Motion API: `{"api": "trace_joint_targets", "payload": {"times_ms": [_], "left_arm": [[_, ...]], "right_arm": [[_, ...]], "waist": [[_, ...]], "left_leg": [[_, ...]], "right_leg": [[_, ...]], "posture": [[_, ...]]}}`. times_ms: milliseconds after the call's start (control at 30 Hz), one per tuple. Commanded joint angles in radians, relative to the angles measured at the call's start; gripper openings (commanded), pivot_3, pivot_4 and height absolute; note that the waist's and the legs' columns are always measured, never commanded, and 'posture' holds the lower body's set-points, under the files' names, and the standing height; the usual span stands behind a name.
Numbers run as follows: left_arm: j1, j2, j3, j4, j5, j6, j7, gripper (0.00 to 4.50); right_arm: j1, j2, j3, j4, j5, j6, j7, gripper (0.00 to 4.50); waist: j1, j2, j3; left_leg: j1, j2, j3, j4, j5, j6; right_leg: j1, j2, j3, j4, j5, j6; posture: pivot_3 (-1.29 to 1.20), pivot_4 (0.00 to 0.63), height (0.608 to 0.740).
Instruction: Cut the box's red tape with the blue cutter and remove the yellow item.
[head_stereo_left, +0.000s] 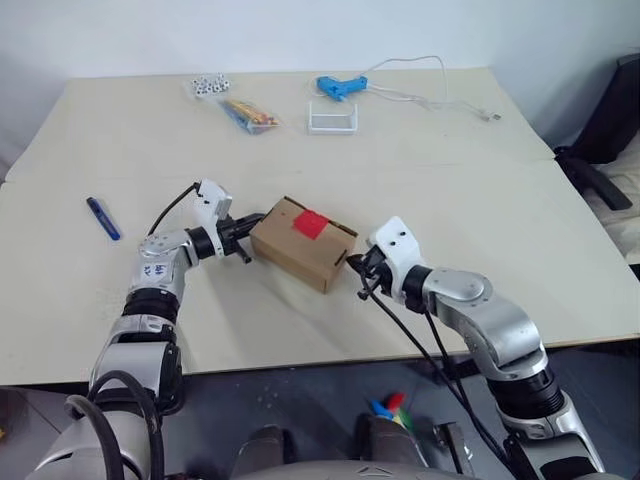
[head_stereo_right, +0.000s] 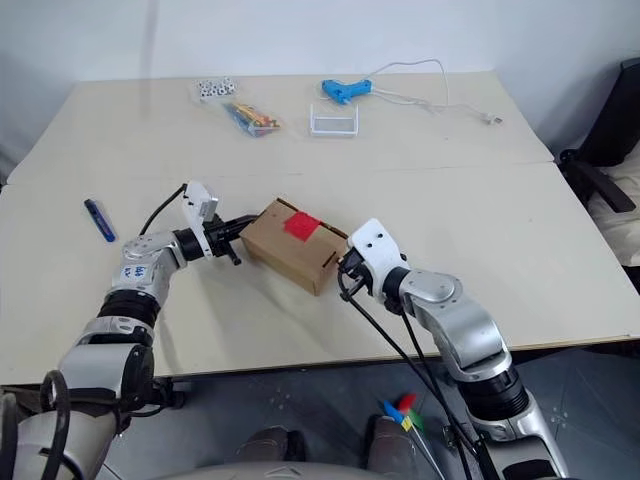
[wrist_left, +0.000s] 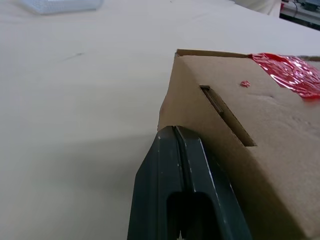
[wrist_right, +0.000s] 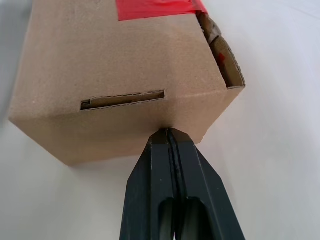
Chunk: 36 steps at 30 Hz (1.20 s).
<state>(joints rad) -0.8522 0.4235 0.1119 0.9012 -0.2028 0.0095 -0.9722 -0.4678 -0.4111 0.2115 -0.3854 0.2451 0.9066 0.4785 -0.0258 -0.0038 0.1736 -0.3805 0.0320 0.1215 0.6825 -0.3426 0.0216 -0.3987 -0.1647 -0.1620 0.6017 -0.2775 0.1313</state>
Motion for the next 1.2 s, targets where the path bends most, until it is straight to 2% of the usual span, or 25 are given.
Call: {"api": "trace_joint_targets", "payload": {"times_ms": [33,267,567,767,1200], "left_arm": [[0.044,-0.038,-0.051,-0.151,-0.013,0.058,-0.052,0.0],[0.189,-0.068,-0.103,-0.414,-0.028,0.193,-0.038,0.0],[0.223,-0.138,-0.148,-0.48,-0.029,0.25,-0.034,0.0],[0.182,-0.18,-0.157,-0.408,-0.015,0.211,-0.03,0.0],[0.025,-0.238,-0.159,-0.145,0.032,0.054,-0.066,0.0]], "right_arm": [[0.011,-0.012,-0.003,-0.108,0.03,0.03,0.017,0.03],[0.095,-0.11,-0.076,-0.277,0.077,0.159,0.028,0.03],[0.165,-0.189,-0.16,-0.344,0.097,0.218,0.033,0.03],[0.186,-0.236,-0.181,-0.339,0.104,0.203,0.051,0.03],[0.176,-0.233,-0.184,-0.348,0.147,0.223,0.07,0.03]], "waist": [[0.001,0.0,0.0],[0.005,0.0,0.0],[0.03,0.0,0.0],[0.043,0.0,0.0],[0.049,0.0,0.0]], "left_leg": [[0.0,0.0,0.0,0.0,0.0,0.0],[-0.001,0.0,-0.001,0.001,0.0,0.0],[-0.001,0.0,-0.001,0.002,0.0,0.0],[-0.001,-0.001,-0.001,0.002,0.0,0.0],[-0.005,-0.001,-0.002,0.003,0.001,0.001]], "right_leg": [[0.0,0.0,0.0,0.0,0.0,0.0],[0.0,0.0,0.0,0.0,0.0,0.0],[0.0,0.0,0.001,0.0,0.0,0.0],[0.001,0.0,0.001,-0.001,0.0,0.0],[0.001,0.0,-0.001,-0.006,0.0,0.0]], "posture": [[0.0,0.15,0.74],[0.0,0.15,0.74],[0.0,0.15,0.74],[0.0,0.15,0.74],[0.0,0.15,0.74]]}}
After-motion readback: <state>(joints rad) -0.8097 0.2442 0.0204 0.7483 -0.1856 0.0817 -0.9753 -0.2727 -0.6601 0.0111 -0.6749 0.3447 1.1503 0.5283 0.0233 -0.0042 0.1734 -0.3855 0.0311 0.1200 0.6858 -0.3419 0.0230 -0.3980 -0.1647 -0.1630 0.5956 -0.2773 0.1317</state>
